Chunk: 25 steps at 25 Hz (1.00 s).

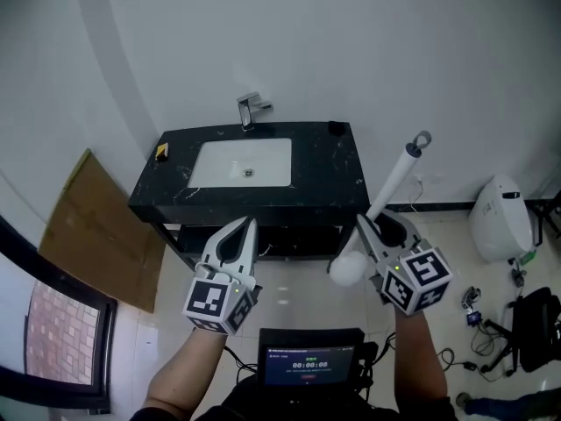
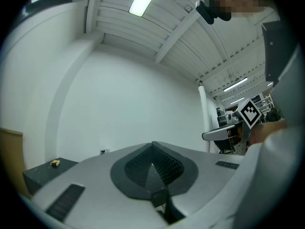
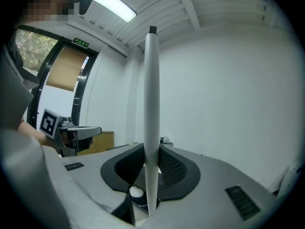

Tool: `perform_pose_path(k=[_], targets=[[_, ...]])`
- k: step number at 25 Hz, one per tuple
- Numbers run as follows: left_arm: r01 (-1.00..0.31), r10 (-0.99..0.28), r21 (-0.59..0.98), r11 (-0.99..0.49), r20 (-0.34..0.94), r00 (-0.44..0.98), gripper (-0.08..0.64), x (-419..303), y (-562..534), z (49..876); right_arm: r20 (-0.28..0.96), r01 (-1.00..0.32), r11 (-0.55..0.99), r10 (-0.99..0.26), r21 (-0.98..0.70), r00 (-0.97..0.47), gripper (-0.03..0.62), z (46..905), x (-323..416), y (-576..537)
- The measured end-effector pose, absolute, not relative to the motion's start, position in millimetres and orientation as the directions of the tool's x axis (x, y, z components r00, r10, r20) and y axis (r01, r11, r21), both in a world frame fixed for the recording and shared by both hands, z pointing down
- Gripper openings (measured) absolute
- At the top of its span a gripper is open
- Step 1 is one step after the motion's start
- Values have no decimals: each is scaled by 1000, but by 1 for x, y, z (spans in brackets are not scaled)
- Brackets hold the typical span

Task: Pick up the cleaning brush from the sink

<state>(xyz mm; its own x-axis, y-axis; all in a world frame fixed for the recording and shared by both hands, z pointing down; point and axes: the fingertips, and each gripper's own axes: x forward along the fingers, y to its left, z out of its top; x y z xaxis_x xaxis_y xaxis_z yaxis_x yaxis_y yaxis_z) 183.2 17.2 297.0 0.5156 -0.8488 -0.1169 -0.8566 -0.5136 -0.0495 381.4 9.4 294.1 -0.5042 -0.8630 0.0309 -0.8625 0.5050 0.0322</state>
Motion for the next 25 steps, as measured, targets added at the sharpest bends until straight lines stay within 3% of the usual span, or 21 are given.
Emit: perform_pose_path(k=[9, 19, 25], targets=[[-867, -860, -42, -497, -110, 498, -2, 147, 31, 299, 21, -886, 463, -886, 23, -463, 85, 300, 361, 31], [-881, -881, 42, -471, 27, 472, -3, 141, 34, 319, -29, -910, 411, -910, 54, -413, 84, 298, 363, 45], [-880, -880, 43, -473, 7, 474, -3, 140, 44, 317, -54, -912, 406, -911, 65, -409, 84, 296, 362, 54]])
